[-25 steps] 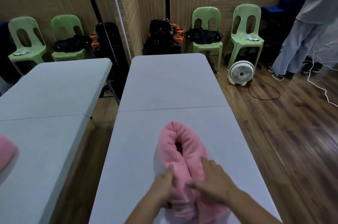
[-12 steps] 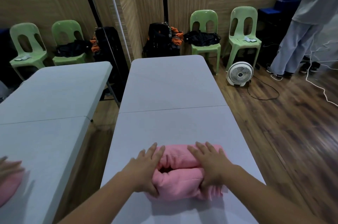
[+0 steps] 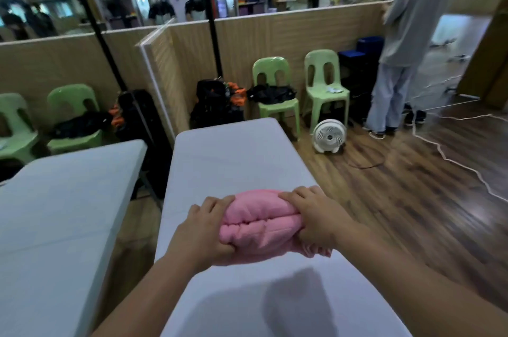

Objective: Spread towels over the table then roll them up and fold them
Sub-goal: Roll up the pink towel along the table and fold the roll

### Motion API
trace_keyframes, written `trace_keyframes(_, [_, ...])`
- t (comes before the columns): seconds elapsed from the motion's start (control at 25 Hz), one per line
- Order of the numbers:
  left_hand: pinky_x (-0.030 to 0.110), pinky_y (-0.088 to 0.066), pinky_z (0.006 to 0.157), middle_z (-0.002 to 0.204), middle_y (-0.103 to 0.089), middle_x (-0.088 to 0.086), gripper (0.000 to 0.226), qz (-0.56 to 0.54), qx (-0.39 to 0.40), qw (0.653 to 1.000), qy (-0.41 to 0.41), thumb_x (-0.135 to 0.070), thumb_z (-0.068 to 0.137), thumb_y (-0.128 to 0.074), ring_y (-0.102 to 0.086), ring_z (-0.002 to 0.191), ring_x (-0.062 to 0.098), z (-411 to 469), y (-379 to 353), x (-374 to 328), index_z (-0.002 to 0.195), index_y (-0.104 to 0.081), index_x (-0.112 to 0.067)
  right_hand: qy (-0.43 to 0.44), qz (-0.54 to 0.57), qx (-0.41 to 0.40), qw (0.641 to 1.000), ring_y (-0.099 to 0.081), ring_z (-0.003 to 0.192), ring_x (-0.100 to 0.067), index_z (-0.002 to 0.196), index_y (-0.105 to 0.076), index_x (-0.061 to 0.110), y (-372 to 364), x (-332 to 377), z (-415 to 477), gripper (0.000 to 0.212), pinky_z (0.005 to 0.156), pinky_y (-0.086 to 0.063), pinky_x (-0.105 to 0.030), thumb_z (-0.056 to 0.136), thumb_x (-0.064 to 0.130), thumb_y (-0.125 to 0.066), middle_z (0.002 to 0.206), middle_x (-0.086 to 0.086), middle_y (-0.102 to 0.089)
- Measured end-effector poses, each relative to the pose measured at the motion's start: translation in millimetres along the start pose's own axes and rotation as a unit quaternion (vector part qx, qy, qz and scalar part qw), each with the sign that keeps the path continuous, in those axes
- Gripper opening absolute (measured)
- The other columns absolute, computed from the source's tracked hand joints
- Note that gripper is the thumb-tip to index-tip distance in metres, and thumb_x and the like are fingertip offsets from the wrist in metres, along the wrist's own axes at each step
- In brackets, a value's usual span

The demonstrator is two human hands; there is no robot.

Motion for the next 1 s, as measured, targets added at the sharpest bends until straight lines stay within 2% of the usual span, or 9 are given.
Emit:
trace_keyframes(0.12, [0.038,-0.051,0.070,0.128,-0.037,-0.018,0.098,0.010,-0.025,0.998,-0.064,-0.053,0.054,-0.061,-0.042,0.101,0.017,22,37,-45,0.143,-0.020,-0.048,-0.024,-0.013,-0.050,0.998,-0.039,0.113,-0.019,0.140,-0.033,0.042,49,-21,-23,0.092,0.084,-0.048,-0.034,0.053,0.042,-0.063,0.127,0.012,-0.045])
trace_keyframes(0.24, [0.034,-0.052,0.069,0.130,-0.036,-0.019,0.095,0.014,-0.010,0.990,-0.143,-0.054,0.057,-0.061,-0.041,0.104,0.015,41,31,-119,0.142,-0.018,-0.051,-0.089,-0.019,-0.064,0.994,-0.040,0.115,-0.020,0.142,-0.032,0.042,74,-71,-85,0.092,0.089,-0.049,-0.036,0.054,0.042,-0.061,0.131,0.012,-0.046])
trace_keyframes(0.48, [0.034,-0.049,0.081,0.130,-0.039,-0.018,0.102,-0.016,0.040,0.948,-0.316,-0.057,0.051,-0.066,-0.045,0.112,0.017,69,-43,-365,0.143,-0.023,-0.050,-0.257,-0.047,-0.087,0.961,-0.044,0.115,-0.022,0.143,-0.033,0.040,110,-234,-289,0.093,0.093,-0.050,-0.040,0.054,0.045,-0.061,0.130,0.009,-0.047])
trace_keyframes(0.6, [0.040,-0.048,0.090,0.129,-0.042,-0.014,0.105,-0.026,0.078,0.914,-0.397,-0.059,0.047,-0.067,-0.049,0.111,0.023,66,-97,-515,0.143,-0.026,-0.048,-0.354,-0.058,-0.079,0.930,-0.046,0.119,-0.023,0.143,-0.033,0.041,127,-320,-415,0.095,0.093,-0.050,-0.040,0.053,0.048,-0.062,0.134,0.008,-0.047])
trace_keyframes(0.68, [0.041,-0.049,0.090,0.129,-0.042,-0.014,0.105,-0.031,0.104,0.889,-0.445,-0.059,0.047,-0.067,-0.050,0.111,0.023,57,-128,-608,0.143,-0.026,-0.049,-0.406,-0.055,-0.071,0.909,-0.047,0.121,-0.024,0.143,-0.031,0.042,136,-364,-493,0.097,0.094,-0.049,-0.044,0.052,0.051,-0.061,0.135,0.008,-0.047])
trace_keyframes(0.76, [0.040,-0.050,0.087,0.131,-0.042,-0.015,0.103,-0.041,0.126,0.865,-0.484,-0.058,0.049,-0.067,-0.050,0.111,0.023,45,-158,-693,0.143,-0.026,-0.049,-0.452,-0.053,-0.070,0.888,-0.048,0.121,-0.026,0.144,-0.035,0.038,146,-399,-564,0.094,0.097,-0.046,-0.038,0.056,0.047,-0.067,0.135,0.005,-0.048])
trace_keyframes(0.84, [0.041,-0.051,0.086,0.131,-0.041,-0.014,0.102,-0.049,0.147,0.836,-0.526,-0.057,0.050,-0.068,-0.050,0.111,0.024,31,-186,-767,0.142,-0.024,-0.050,-0.499,-0.054,-0.076,0.861,-0.045,0.123,-0.027,0.146,-0.036,0.034,153,-423,-627,0.093,0.096,-0.043,-0.036,0.060,0.042,-0.070,0.140,0.003,-0.047])
trace_keyframes(1.0, [0.043,-0.048,0.092,0.131,-0.043,-0.009,0.105,-0.036,0.178,0.775,-0.605,-0.059,0.050,-0.065,-0.048,0.113,0.026,15,-247,-888,0.145,-0.025,-0.043,-0.591,-0.028,-0.065,0.804,-0.044,0.118,-0.028,0.146,-0.032,0.034,135,-473,-722,0.098,0.092,-0.049,-0.045,0.053,0.048,-0.062,0.137,0.002,-0.047])
Point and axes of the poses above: each hand's wrist, its own z-axis towards the middle knuckle, its own y-axis out of the back of the hand, x = y × z, the point moved 3 cm from there along z, towards the middle knuckle
